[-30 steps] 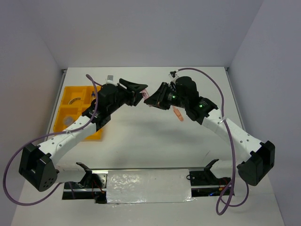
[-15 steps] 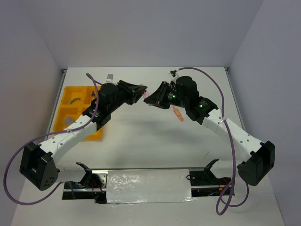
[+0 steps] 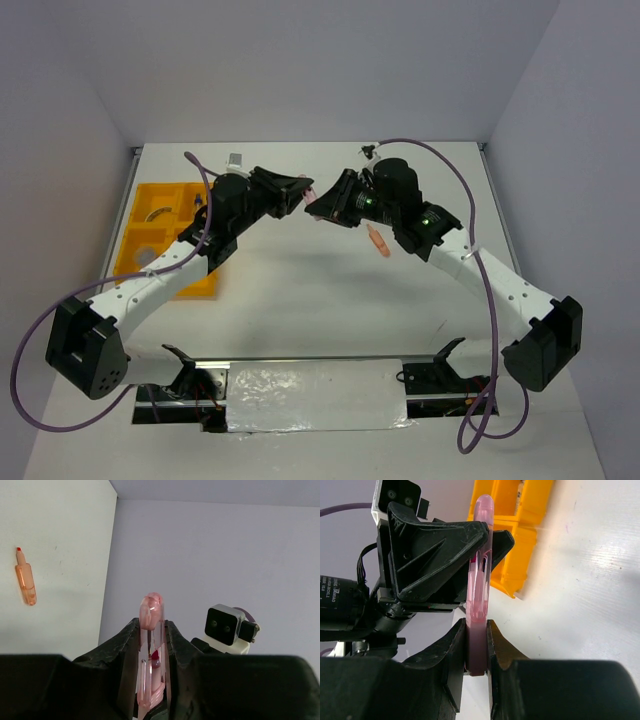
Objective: Sort the stationery into containers
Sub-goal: Close the pen cap on the pen.
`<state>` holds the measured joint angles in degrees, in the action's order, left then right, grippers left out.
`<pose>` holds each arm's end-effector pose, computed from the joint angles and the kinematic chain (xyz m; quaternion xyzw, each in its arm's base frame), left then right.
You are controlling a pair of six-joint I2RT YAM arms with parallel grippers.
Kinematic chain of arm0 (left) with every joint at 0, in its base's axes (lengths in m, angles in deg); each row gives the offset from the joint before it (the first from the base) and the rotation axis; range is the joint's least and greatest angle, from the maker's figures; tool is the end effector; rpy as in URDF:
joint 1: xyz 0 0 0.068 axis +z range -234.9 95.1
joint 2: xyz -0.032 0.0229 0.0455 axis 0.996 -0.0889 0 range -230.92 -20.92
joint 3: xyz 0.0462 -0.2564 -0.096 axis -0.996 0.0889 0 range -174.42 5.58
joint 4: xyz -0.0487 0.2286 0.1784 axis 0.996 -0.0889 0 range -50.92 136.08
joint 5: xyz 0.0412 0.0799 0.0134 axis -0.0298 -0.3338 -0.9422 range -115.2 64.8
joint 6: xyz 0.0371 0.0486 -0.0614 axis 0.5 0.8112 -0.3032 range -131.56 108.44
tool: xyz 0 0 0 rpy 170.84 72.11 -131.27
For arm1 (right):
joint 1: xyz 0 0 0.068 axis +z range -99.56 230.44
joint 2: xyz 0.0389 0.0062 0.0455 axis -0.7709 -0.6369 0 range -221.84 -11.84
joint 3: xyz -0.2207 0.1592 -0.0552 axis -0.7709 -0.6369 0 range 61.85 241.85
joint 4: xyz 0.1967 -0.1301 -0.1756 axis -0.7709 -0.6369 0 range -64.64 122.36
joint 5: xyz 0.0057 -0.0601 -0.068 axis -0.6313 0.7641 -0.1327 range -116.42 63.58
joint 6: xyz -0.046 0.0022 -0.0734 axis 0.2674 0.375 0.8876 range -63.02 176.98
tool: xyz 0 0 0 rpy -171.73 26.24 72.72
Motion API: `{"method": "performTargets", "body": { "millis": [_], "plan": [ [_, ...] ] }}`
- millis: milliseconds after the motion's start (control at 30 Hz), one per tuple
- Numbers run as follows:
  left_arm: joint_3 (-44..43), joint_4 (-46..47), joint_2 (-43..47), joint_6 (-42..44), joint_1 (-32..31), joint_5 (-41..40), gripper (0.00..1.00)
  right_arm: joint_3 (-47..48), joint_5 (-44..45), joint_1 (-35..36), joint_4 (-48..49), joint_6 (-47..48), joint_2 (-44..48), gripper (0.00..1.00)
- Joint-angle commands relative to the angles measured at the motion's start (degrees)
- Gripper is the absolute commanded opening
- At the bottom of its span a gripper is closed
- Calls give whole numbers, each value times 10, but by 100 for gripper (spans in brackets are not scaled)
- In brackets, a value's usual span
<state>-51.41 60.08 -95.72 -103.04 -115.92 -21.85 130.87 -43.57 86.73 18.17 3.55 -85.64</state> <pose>0.3268 -0.2018 0.3347 -0.3502 0.6407 -0.6091 0.3097 0.2829 0.2360 0.3605 0.0343 0.8088 0.4912 0.3215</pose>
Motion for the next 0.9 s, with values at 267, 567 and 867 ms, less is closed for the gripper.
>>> {"method": "performTargets", "body": {
  "millis": [267,567,867],
  "plan": [
    [-44,23,4,27,-4,27,0,51,-19,-12,25,14,-37,0],
    [-42,57,-3,49,-6,48,0,106,-34,-26,23,19,-81,0],
    [-40,59,1,64,-15,56,0,161,-32,-28,32,27,-135,0]
  ]
}}
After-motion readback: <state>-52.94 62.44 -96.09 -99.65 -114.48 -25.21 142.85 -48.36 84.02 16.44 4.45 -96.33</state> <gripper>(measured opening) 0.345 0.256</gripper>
